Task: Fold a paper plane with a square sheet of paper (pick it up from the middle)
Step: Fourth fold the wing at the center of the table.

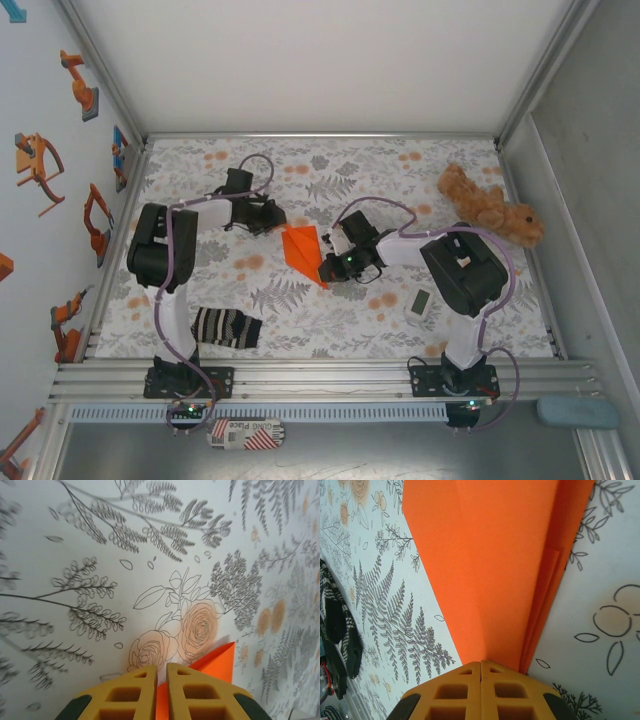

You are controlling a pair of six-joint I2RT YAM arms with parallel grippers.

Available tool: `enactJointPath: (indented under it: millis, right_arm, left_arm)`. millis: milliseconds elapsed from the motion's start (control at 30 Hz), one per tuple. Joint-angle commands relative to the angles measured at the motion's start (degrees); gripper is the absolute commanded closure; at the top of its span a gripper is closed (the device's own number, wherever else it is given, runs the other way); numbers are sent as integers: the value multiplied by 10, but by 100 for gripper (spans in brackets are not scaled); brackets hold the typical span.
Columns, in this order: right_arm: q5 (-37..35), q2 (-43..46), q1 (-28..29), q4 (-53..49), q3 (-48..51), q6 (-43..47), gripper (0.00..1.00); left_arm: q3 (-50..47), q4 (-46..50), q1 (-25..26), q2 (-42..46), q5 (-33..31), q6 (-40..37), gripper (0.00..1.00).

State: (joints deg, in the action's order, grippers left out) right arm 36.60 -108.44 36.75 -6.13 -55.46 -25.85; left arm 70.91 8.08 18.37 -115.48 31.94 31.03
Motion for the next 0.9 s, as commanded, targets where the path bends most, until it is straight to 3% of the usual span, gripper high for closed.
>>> enactJointPath:
  millis: [0, 200, 433, 867]
  right_arm:
    - [-78, -34, -4, -125, 28, 10, 100]
    - [-73, -37, -3, -126, 26, 9, 100]
    - [-72, -41, -4, -129, 24, 6, 100]
    - [-79, -47, -4, -128, 31, 5, 100]
  left_arm:
    - [-16, 5, 19, 90, 3, 22, 87]
    - [-102, -17, 82, 171, -49, 72, 87]
    - [-154, -72, 143, 141, -60, 125, 87]
    - [-112, -42, 137, 51, -93, 94, 89]
